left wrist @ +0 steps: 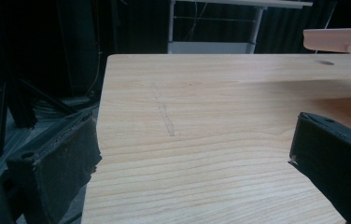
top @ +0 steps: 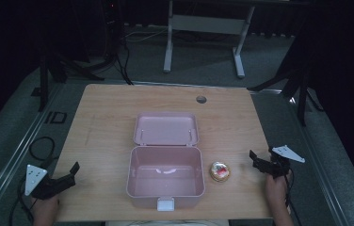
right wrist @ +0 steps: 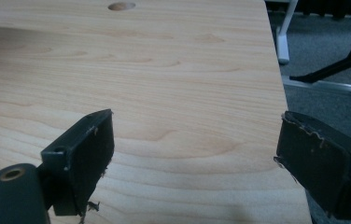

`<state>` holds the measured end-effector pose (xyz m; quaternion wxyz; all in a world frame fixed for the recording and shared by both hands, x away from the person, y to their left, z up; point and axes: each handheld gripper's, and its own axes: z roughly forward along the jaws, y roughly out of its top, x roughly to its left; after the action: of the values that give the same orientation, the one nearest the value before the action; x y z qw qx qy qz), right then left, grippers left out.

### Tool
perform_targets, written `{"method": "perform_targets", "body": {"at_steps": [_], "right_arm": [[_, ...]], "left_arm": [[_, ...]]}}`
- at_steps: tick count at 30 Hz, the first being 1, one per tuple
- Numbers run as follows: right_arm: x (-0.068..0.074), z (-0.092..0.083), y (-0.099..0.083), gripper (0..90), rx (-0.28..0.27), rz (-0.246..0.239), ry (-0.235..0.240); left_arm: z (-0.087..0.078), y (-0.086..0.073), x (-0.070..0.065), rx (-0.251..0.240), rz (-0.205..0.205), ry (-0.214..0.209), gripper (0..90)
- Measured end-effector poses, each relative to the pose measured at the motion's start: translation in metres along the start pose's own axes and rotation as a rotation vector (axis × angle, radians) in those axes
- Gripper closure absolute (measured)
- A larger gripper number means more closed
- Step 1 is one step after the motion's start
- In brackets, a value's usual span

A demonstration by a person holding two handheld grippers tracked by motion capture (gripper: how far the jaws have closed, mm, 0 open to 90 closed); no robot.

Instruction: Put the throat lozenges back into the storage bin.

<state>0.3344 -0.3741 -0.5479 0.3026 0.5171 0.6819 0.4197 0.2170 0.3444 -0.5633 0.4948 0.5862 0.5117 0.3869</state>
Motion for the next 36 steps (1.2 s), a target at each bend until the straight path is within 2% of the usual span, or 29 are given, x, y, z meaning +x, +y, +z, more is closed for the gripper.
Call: {"method": "perform_targets", "body": {"at_steps": [7, 8, 13, 15, 16, 19, 23, 26, 31, 36], "right_arm": [[-0.002, 0.001, 0.005, 12.9, 0.055, 0.004, 0.027], [-0.001, 0.004, 0.010, 13.0, 0.108, -0.014, 0.042], [0.004, 0.004, 0.025, 12.9, 0.185, -0.066, 0.089], [0.005, 0.005, 0.032, 12.5, 0.242, -0.071, 0.134], [0.006, 0.004, 0.035, 12.4, 0.253, -0.082, 0.139], [0.009, 0.004, 0.045, 12.2, 0.334, -0.129, 0.155], [0.009, 0.005, 0.055, 10.9, 0.453, -0.155, 0.189], [0.009, 0.004, 0.060, 10.9, 0.546, -0.200, 0.201], [0.011, 0.000, 0.065, 10.9, 0.660, -0.295, 0.188], [0.014, -0.004, 0.067, 10.9, 0.789, -0.364, 0.225]], "left_arm": [[0.000, 0.000, 0.000, 0.001, -0.001, -0.002, 1.9], [0.000, 0.000, 0.000, 0.001, -0.001, -0.001, 1.9], [0.000, 0.000, 0.000, -0.001, 0.000, -0.005, 1.9], [0.000, 0.000, 0.000, 0.000, 0.001, -0.005, 1.9], [0.000, 0.000, 0.000, 0.000, 0.001, -0.008, 1.9], [0.000, 0.000, 0.000, 0.000, 0.002, -0.012, 1.9], [0.000, 0.000, 0.000, -0.001, 0.004, -0.013, 1.9], [0.000, 0.000, 0.000, 0.000, 0.002, -0.015, 1.9], [0.000, 0.000, 0.000, 0.002, 0.002, -0.015, 1.9], [0.000, 0.000, 0.000, 0.002, 0.001, -0.016, 1.9]]}}
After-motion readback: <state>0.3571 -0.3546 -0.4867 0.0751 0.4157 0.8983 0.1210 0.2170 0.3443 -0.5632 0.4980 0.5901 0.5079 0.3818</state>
